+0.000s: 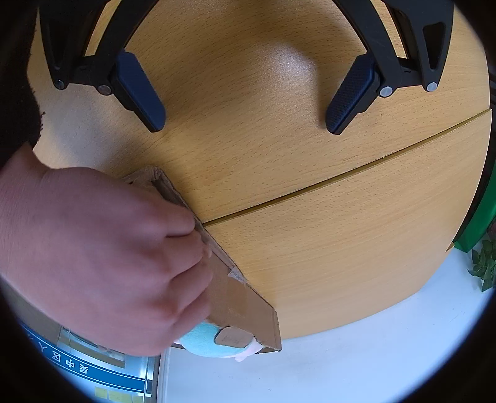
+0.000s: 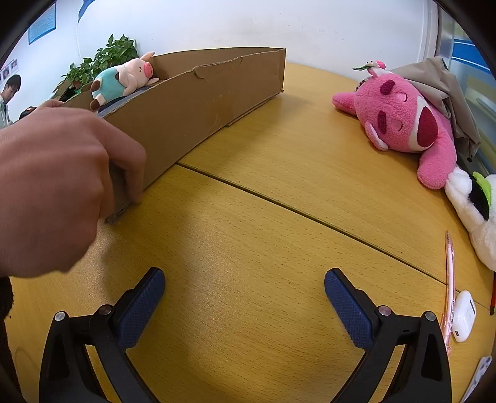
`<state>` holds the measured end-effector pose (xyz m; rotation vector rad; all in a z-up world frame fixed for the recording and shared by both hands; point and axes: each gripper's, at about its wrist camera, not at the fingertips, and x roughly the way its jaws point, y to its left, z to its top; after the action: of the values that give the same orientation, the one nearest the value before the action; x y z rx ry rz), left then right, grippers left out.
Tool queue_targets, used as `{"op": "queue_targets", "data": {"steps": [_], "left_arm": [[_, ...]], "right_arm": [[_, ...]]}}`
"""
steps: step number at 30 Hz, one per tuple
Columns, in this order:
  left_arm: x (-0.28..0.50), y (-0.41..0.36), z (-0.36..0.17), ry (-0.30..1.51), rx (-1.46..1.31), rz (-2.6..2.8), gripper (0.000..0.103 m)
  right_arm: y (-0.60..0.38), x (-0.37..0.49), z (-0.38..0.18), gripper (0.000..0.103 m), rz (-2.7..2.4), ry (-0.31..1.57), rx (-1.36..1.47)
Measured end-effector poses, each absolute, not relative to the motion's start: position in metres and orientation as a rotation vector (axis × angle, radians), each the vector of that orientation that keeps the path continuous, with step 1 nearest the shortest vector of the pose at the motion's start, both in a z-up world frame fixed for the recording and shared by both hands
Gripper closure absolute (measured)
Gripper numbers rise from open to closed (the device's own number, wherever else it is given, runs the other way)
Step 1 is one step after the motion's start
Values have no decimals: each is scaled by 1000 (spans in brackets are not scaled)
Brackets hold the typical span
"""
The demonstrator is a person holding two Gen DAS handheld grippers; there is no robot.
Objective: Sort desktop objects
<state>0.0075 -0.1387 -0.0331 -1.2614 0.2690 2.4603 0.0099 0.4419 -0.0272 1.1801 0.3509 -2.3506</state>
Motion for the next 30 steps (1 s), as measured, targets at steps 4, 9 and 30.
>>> {"op": "queue_targets", "data": {"steps": [4, 9, 30], "left_arm": [[7, -139, -33, 269, -1261, 2460, 0], [7, -139, -33, 269, -1261, 2460, 0], [7, -138, -30, 271, -1260, 2458, 0]], "right_arm": [[442, 10, -28, 0, -2351, 351, 1180], [443, 11, -28, 0, -2352, 353, 1179], [450, 11, -31, 0, -2367, 343, 1188]]}}
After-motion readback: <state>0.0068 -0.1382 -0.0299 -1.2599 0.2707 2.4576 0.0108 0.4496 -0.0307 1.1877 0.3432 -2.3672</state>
